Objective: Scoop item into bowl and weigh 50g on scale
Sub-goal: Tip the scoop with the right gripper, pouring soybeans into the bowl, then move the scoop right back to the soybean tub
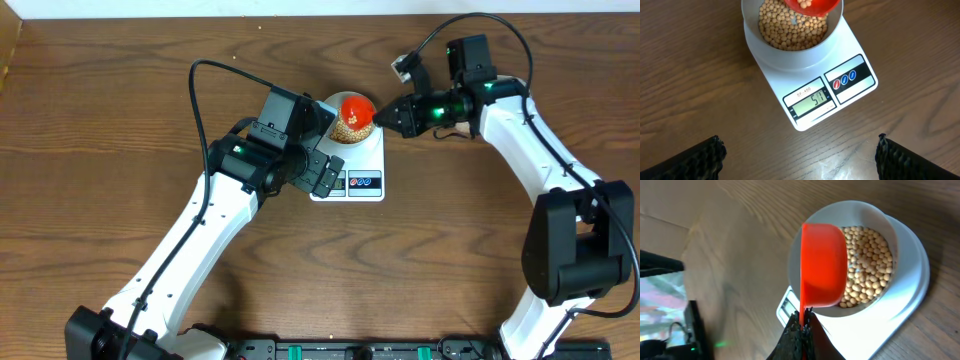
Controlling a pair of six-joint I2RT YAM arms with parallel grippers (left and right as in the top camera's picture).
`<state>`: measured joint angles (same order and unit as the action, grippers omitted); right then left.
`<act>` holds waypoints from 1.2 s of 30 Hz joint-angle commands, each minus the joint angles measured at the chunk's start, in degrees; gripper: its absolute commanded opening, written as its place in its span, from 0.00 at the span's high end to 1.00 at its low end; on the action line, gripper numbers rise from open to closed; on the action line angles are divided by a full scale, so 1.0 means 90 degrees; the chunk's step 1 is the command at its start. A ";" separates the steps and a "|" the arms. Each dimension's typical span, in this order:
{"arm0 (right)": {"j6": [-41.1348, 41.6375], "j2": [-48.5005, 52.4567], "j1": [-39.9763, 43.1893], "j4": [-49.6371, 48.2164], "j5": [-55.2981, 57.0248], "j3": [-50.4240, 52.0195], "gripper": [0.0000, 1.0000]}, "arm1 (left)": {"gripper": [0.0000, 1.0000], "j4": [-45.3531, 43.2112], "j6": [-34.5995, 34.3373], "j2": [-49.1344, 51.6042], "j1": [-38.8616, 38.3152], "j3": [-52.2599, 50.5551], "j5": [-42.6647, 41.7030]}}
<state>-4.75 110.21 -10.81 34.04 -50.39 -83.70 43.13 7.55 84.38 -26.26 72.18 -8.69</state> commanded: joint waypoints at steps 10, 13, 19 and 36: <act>0.0041 -0.0410 0.0085 0.0085 -0.0457 -0.0070 0.99 | 0.02 0.0017 0.0039 0.0039 0.0024 0.0005 -0.0010; -0.0058 -0.0580 0.0085 0.0070 -0.0413 -0.0070 0.99 | 0.02 0.0017 0.0039 0.0039 0.0022 0.0005 -0.0010; -0.0172 -0.0850 0.0095 0.0017 -0.0325 -0.0070 0.99 | 0.02 0.0017 0.0039 0.0039 0.0024 0.0005 -0.0010; -0.0240 -0.0923 0.0452 -0.0022 -0.0012 -0.0070 0.99 | 0.02 0.0017 0.0039 0.0039 0.0022 0.0005 -0.0010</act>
<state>-5.67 103.11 -8.27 34.02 -50.35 -83.70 43.13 7.55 84.38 -26.26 72.18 -8.69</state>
